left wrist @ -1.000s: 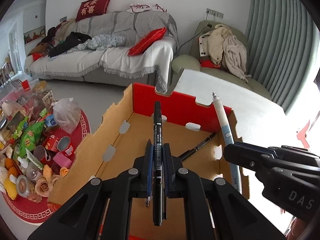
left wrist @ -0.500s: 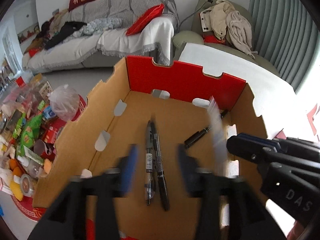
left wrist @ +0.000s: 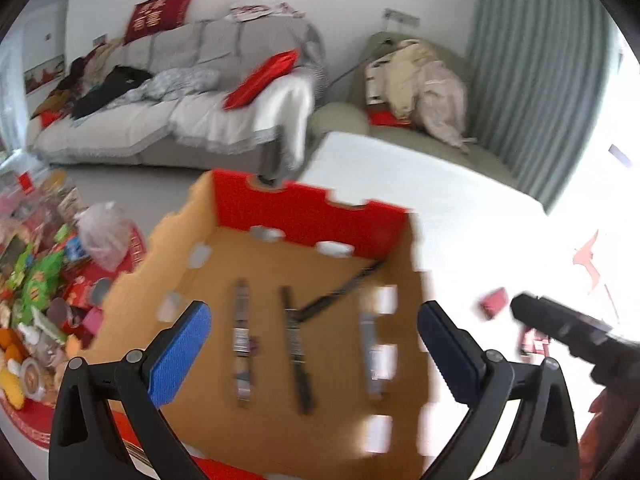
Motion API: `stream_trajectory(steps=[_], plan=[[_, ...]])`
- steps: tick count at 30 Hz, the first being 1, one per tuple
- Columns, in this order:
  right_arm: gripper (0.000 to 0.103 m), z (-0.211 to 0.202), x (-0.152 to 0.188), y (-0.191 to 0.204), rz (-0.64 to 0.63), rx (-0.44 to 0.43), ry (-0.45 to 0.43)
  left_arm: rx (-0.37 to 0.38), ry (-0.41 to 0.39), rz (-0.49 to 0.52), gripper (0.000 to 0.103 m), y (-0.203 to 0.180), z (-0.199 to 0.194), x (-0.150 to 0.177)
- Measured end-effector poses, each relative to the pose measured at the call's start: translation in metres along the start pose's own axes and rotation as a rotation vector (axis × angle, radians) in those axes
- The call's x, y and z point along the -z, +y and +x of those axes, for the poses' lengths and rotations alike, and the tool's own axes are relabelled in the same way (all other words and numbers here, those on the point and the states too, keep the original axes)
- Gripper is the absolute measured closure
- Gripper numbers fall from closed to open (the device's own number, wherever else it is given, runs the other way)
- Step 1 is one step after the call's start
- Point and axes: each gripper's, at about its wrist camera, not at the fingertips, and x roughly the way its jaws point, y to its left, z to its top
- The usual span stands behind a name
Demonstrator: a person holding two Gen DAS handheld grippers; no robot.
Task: Organize rigid objects
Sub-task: 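Move both tools back over the table toward the red items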
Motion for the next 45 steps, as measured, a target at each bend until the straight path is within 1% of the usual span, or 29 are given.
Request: stream_trajectory(steps=[3,5,8,10,11,14,16,17,20,23,24,25,27,29,31,32,34,36,37,39,40,41,42,44,45], plan=[[0.019,-0.021,0.019,-0.047,0.105,0.057,0.012,0.070,0.009,0.062,0.000,-0.040,-0.006,0.003],[0.019,-0.037,0.032,-0.078,0.166,0.102,-0.001,0.104,0.020,0.145,0.000,-0.080,-0.006,0.011],[0.019,-0.057,0.049,-0.120,0.259,0.143,-0.007,0.107,0.035,0.300,0.000,-0.139,0.008,0.025],[0.019,-0.069,0.058,-0.145,0.310,0.157,-0.008,0.096,0.049,0.408,0.000,-0.176,0.028,0.033],[0.019,-0.075,0.062,-0.154,0.325,0.162,-0.012,0.091,0.069,0.465,0.000,-0.196,0.043,0.036],[0.019,-0.092,0.073,-0.180,0.351,0.181,-0.026,0.094,0.117,0.575,0.000,-0.237,0.084,0.039],[0.019,-0.102,0.078,-0.193,0.364,0.197,-0.035,0.064,0.149,0.642,0.000,-0.259,0.113,0.040],[0.019,-0.106,0.080,-0.199,0.371,0.204,-0.039,0.050,0.177,0.669,0.000,-0.268,0.129,0.041],[0.019,-0.121,0.089,-0.216,0.400,0.222,-0.052,0.032,0.259,0.681,0.000,-0.277,0.165,0.040],[0.019,-0.131,0.101,-0.229,0.432,0.261,-0.041,-0.007,0.292,0.681,0.000,-0.279,0.187,0.040],[0.019,-0.132,0.105,-0.231,0.439,0.284,-0.024,-0.014,0.291,0.675,0.000,-0.277,0.191,0.039],[0.019,-0.132,0.111,-0.233,0.444,0.308,-0.003,-0.003,0.279,0.650,0.000,-0.275,0.194,0.035],[0.019,-0.127,0.124,-0.234,0.452,0.346,0.053,-0.004,0.281,0.609,0.000,-0.272,0.201,0.028],[0.019,-0.122,0.136,-0.234,0.467,0.360,0.090,-0.001,0.282,0.570,0.000,-0.269,0.206,0.024],[0.019,-0.116,0.148,-0.229,0.469,0.385,0.118,0.001,0.279,0.556,0.000,-0.268,0.209,0.025],[0.019,-0.113,0.152,-0.226,0.456,0.396,0.128,0.000,0.272,0.560,0.000,-0.268,0.209,0.025],[0.019,-0.104,0.152,-0.211,0.376,0.436,0.139,0.001,0.260,0.562,0.000,-0.268,0.208,0.027],[0.019,-0.091,0.153,-0.198,0.274,0.455,0.169,0.003,0.258,0.547,0.000,-0.266,0.207,0.031],[0.019,-0.084,0.154,-0.189,0.209,0.489,0.190,0.004,0.258,0.540,0.000,-0.265,0.206,0.034],[0.034,-0.076,0.159,-0.174,0.091,0.527,0.189,0.006,0.253,0.541,0.000,-0.265,0.207,0.036],[0.038,-0.077,0.160,-0.171,0.072,0.513,0.184,0.005,0.251,0.547,0.000,-0.265,0.208,0.036],[0.045,-0.078,0.160,-0.172,0.074,0.502,0.189,0.004,0.248,0.555,0.000,-0.266,0.208,0.037],[0.061,-0.080,0.158,-0.174,0.069,0.502,0.195,0.003,0.247,0.561,0.000,-0.266,0.210,0.036],[0.077,-0.084,0.153,-0.187,0.069,0.499,0.202,0.002,0.246,0.577,0.000,-0.268,0.209,0.037],[0.081,-0.084,0.148,-0.197,0.062,0.503,0.205,0.002,0.244,0.584,0.000,-0.269,0.209,0.038]])
